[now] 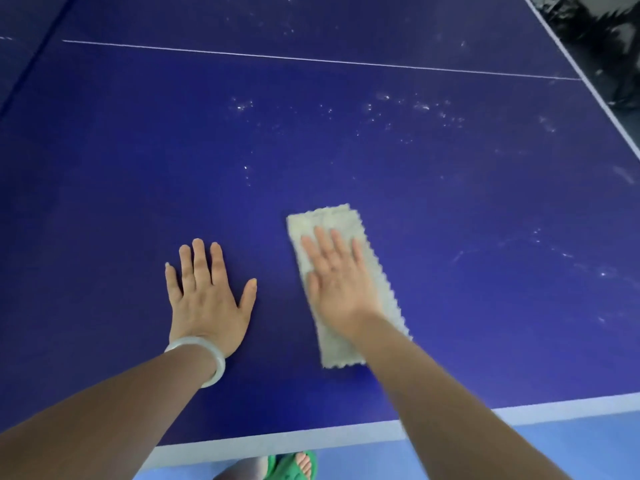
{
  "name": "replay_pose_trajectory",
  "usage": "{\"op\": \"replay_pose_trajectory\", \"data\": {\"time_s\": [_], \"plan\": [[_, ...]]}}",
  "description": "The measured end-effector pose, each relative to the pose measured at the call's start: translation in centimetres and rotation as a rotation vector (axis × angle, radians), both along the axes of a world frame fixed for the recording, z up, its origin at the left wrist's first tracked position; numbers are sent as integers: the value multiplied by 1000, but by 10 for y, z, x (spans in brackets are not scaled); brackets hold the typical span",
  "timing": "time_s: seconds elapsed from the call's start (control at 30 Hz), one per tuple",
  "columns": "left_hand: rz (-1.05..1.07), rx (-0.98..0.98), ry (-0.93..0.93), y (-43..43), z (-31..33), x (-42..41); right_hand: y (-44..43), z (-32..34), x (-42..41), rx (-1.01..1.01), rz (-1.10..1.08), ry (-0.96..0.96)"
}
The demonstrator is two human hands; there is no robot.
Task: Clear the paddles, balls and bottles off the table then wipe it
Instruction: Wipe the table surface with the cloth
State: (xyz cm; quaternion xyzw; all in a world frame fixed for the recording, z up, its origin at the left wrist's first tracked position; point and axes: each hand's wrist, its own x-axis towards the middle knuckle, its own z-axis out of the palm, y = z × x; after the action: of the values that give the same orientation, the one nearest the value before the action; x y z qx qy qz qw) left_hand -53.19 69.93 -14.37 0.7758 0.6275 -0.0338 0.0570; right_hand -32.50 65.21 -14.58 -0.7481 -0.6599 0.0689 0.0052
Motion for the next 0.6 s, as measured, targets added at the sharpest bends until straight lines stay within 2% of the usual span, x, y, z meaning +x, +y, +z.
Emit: {"op": "replay_pose_trajectory", "data": {"time_s": [0.03, 0.17, 0.27, 0.33, 0.43, 0.5, 0.57, 0.6], "plan": [[-1, 3, 5, 0, 0, 0, 4, -2, 25, 4, -85, -13], [-6, 12, 2, 0, 0, 0, -14, 2, 113, 20, -654, 42], [-8, 11, 0, 0, 1, 0, -27, 2, 90, 20, -858, 72], [-11, 11, 12, -1, 1, 1, -19, 0, 44, 60, -757, 38], [-7, 11, 19, 0, 2, 2, 13, -1, -8, 35, -334, 56], [-4, 13, 24, 1, 2, 2, 40, 2, -9, -17, -116, 51], [-4, 21, 26, 0, 2, 2, 64, 1, 17, -10, -65, 27], [-5, 21, 22, 0, 2, 2, 71, -1, 37, 4, -119, 19]]}}
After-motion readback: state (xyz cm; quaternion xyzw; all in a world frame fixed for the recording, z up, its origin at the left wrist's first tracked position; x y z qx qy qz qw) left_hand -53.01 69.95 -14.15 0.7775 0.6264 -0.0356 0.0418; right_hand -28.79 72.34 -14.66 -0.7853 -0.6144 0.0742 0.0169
